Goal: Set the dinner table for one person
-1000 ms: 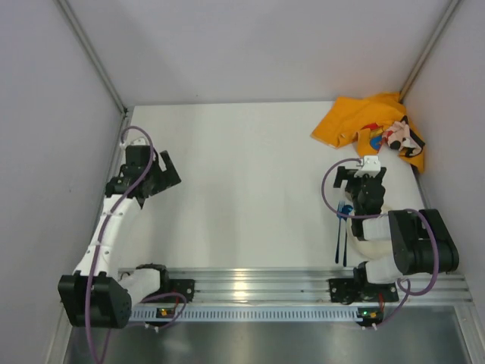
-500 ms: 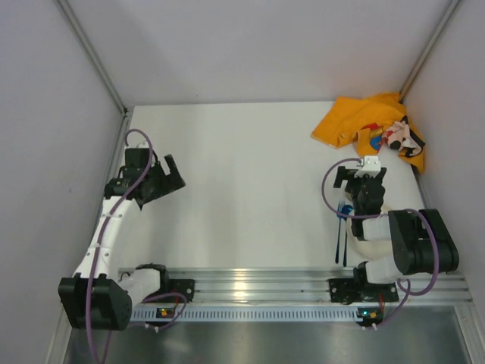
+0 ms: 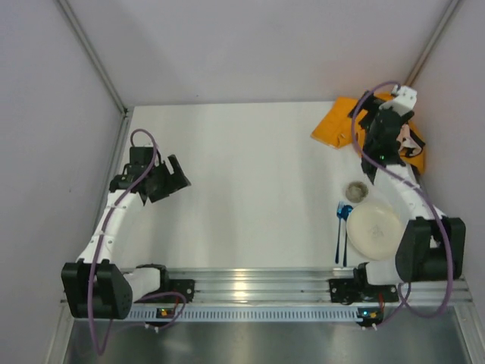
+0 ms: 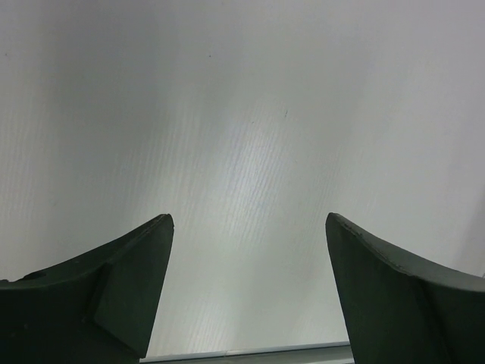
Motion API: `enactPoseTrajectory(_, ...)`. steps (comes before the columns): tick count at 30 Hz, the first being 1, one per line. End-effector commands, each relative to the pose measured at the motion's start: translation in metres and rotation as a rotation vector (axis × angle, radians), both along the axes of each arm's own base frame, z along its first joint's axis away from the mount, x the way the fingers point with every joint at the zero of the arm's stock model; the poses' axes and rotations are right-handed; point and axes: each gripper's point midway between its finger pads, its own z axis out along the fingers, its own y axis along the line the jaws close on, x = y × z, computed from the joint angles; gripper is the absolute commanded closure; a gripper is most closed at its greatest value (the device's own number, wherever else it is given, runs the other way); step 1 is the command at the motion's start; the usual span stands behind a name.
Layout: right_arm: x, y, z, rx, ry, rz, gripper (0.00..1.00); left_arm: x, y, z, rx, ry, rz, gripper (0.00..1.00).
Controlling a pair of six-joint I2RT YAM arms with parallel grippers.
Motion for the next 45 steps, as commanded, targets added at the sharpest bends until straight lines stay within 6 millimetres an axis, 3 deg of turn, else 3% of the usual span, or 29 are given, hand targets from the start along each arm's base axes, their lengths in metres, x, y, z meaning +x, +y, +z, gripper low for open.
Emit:
enactPoseTrajectory(1, 0.035, -0.001, -0.041, 0.172, 0.274, 0.021, 0.00, 0.019, -0.007, 0.006, -0.046, -0.039, -0.005, 0.14)
enactPoseTrajectory(2, 0.064, -0.003, -0.032, 0.157, 0.299, 0.014, 0.00, 0.021, -0.009, 0.006, -0.055, -0.031, -0.012, 0.14)
enactPoseTrajectory(3, 0.066, -0.004, -0.049, 0.160, 0.399, 0.009, 0.00, 0.020, -0.010, 0.005, -0.060, -0.016, -0.011, 0.15)
enactPoseTrajectory(4, 0.087, 0.001, -0.016, 0.157, 0.358, 0.051, 0.00, 0.021, -0.010, 0.004, -0.061, -0.009, -0.013, 0.15)
enactPoseTrajectory(5, 0.103, 0.002, -0.046, 0.160, 0.439, 0.051, 0.00, 0.022, -0.009, 0.003, -0.056, -0.009, -0.009, 0.15)
enactPoseTrajectory(6, 0.103, 0.003, -0.060, 0.164, 0.522, 0.049, 0.00, 0.021, -0.010, 0.002, -0.056, -0.004, -0.008, 0.16)
enactPoseTrajectory(7, 0.119, -0.016, -0.032, 0.176, 0.475, 0.013, 0.00, 0.021, -0.008, 0.003, -0.052, -0.007, -0.004, 0.15)
enactPoseTrajectory(8, 0.130, -0.024, -0.062, 0.193, 0.545, -0.012, 0.00, 0.021, -0.007, 0.001, -0.046, -0.006, 0.000, 0.15)
enactPoseTrajectory(9, 0.128, -0.029, -0.075, 0.209, 0.607, -0.028, 0.00, 0.021, -0.006, 0.002, -0.042, -0.011, 0.003, 0.15)
enactPoseTrajectory(11, 0.147, -0.035, -0.083, 0.268, 0.607, -0.025, 0.00, 0.021, -0.004, 0.000, -0.032, -0.008, 0.013, 0.15)
enactPoseTrajectory(13, 0.152, -0.038, -0.090, 0.320, 0.622, -0.036, 0.00, 0.022, -0.003, -0.002, -0.032, 0.001, 0.019, 0.15)
enactPoseTrajectory(16, 0.152, -0.045, -0.126, 0.382, 0.682, -0.075, 0.00, 0.026, -0.003, -0.007, -0.031, 0.016, 0.027, 0.15)
enactPoseTrajectory(20, 0.152, -0.042, -0.157, 0.421, 0.740, -0.078, 0.00, 0.036, -0.002, -0.012, -0.029, 0.025, 0.040, 0.15)
enactPoseTrajectory(26, 0.140, -0.042, -0.205, 0.462, 0.857, -0.110, 0.00, 0.048, -0.003, -0.017, -0.032, 0.045, 0.036, 0.16)
enactPoseTrajectory(27, 0.139, -0.039, -0.210, 0.467, 0.870, -0.102, 0.04, 0.049, -0.003, -0.019, -0.032, 0.052, 0.036, 0.16)
enactPoseTrajectory(29, 0.136, -0.035, -0.221, 0.479, 0.899, -0.085, 0.30, 0.051, -0.004, -0.019, -0.037, 0.053, 0.032, 0.16)
enactPoseTrajectory(30, 0.136, -0.030, -0.224, 0.495, 0.911, -0.058, 0.50, 0.050, -0.004, -0.020, -0.035, 0.060, 0.032, 0.16)
enactPoseTrajectory(31, 0.134, -0.028, -0.229, 0.507, 0.923, -0.056, 0.77, 0.050, -0.003, -0.020, -0.031, 0.060, 0.033, 0.16)
enactPoseTrajectory(32, 0.133, -0.028, -0.232, 0.517, 0.928, -0.056, 0.89, 0.049, -0.002, -0.021, -0.026, 0.062, 0.033, 0.16)
enactPoseTrajectory(33, 0.131, -0.023, -0.233, 0.536, 0.935, -0.042, 0.99, 0.049, -0.002, -0.020, -0.021, 0.060, 0.035, 0.16)
enactPoseTrajectory(35, 0.131, -0.016, -0.232, 0.545, 0.938, -0.023, 1.00, 0.047, 0.000, -0.019, -0.010, 0.058, 0.036, 0.16)
enactPoseTrajectory(38, 0.133, 0.009, -0.220, 0.553, 0.930, 0.042, 1.00, 0.044, 0.002, -0.018, -0.001, 0.055, 0.033, 0.16)
enactPoseTrajectory(41, 0.130, 0.061, -0.203, 0.578, 0.930, 0.165, 1.00, 0.041, 0.005, -0.014, 0.016, 0.038, 0.036, 0.15)
enactPoseTrajectory(42, 0.124, 0.113, -0.192, 0.568, 0.942, 0.269, 1.00, 0.041, 0.008, -0.011, 0.030, 0.028, 0.044, 0.15)
enactPoseTrajectory(44, 0.113, 0.155, -0.180, 0.561, 0.952, 0.350, 1.00, 0.039, 0.011, -0.008, 0.047, 0.022, 0.045, 0.15)
enactPoseTrajectory(45, 0.101, 0.195, -0.168, 0.552, 0.958, 0.429, 1.00, 0.040, 0.013, -0.004, 0.057, 0.010, 0.050, 0.15)
